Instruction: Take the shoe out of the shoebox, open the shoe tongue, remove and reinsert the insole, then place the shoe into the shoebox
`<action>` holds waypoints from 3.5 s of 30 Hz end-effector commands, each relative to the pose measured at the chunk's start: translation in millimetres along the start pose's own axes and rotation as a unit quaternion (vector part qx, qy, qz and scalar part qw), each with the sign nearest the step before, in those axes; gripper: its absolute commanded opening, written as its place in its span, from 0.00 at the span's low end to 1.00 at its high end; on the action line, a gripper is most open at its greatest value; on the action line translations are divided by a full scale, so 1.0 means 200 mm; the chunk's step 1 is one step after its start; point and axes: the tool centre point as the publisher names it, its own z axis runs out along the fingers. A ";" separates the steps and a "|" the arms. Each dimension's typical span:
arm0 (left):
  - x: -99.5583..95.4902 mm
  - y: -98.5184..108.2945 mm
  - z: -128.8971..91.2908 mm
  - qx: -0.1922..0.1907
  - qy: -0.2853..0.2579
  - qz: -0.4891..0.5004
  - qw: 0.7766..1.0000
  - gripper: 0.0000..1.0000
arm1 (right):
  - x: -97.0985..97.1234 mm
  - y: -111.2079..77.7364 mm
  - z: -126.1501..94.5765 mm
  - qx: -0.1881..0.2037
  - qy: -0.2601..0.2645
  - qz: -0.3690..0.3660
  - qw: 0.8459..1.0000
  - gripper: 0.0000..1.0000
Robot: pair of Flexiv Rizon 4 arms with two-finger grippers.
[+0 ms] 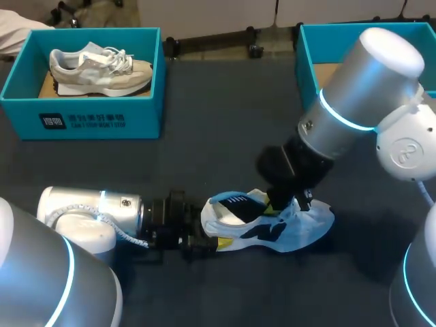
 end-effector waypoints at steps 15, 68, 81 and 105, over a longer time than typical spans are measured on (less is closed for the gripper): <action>-0.01 0.03 0.00 -0.002 0.000 -0.001 1.000 0.00 | -0.06 0.16 -0.02 0.061 -0.010 0.003 0.998 0.46; -0.01 0.03 0.00 -0.002 0.000 -0.001 1.000 0.00 | -0.22 0.31 0.02 -0.017 0.092 0.087 0.992 0.00; -0.01 0.03 0.00 -0.002 0.000 -0.001 1.000 0.00 | -0.16 0.37 -0.17 0.023 0.054 0.097 0.994 0.00; -0.01 0.03 0.00 -0.002 0.000 -0.001 1.000 0.00 | -0.19 0.38 -0.13 -0.018 0.053 0.103 0.993 0.55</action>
